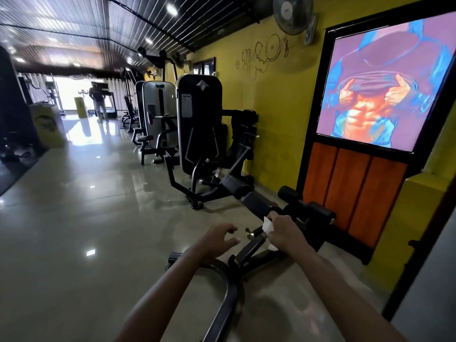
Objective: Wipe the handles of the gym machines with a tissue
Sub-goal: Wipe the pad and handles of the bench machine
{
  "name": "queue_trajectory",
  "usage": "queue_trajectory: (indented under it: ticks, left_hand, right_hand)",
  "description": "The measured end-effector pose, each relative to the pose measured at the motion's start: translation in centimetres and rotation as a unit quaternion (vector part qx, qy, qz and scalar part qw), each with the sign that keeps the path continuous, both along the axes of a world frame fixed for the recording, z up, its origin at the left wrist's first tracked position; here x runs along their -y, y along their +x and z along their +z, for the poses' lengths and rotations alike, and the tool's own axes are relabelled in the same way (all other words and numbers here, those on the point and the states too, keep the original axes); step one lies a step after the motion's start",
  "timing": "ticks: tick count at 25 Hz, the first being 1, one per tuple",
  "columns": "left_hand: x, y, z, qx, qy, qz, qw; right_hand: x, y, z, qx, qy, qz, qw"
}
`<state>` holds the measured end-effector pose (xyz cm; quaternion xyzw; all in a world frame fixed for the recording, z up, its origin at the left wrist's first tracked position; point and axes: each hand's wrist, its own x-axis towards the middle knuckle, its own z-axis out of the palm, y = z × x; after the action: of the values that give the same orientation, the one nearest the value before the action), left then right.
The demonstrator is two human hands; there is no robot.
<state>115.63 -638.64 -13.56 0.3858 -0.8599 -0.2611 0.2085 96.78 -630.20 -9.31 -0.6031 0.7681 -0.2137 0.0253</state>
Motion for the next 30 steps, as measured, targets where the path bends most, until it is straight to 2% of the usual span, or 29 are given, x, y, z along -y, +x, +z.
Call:
queue_trajectory:
  ticks: [9,15,25,30]
  left_hand:
    - [14.7,-4.7,0.3,0.010,0.011,-0.005,1.000]
    - [23.7,-8.1,-1.7,0.020,0.020,-0.052,0.998]
    - [42.3,-16.4,-3.5,0.046,0.019,-0.212,0.976]
    - [48.1,-20.1,-3.8,0.054,0.016,-0.285,0.957]
  right_hand:
    - [14.4,-5.0,-1.4,0.033,0.015,-0.035,0.999]
    - [21.1,-7.8,-3.8,0.041,0.034,-0.068,0.996]
    - [34.9,-10.4,-6.8,0.078,0.056,-0.224,0.970]
    - [38.9,-12.0,-7.4,0.082,0.059,-0.290,0.952]
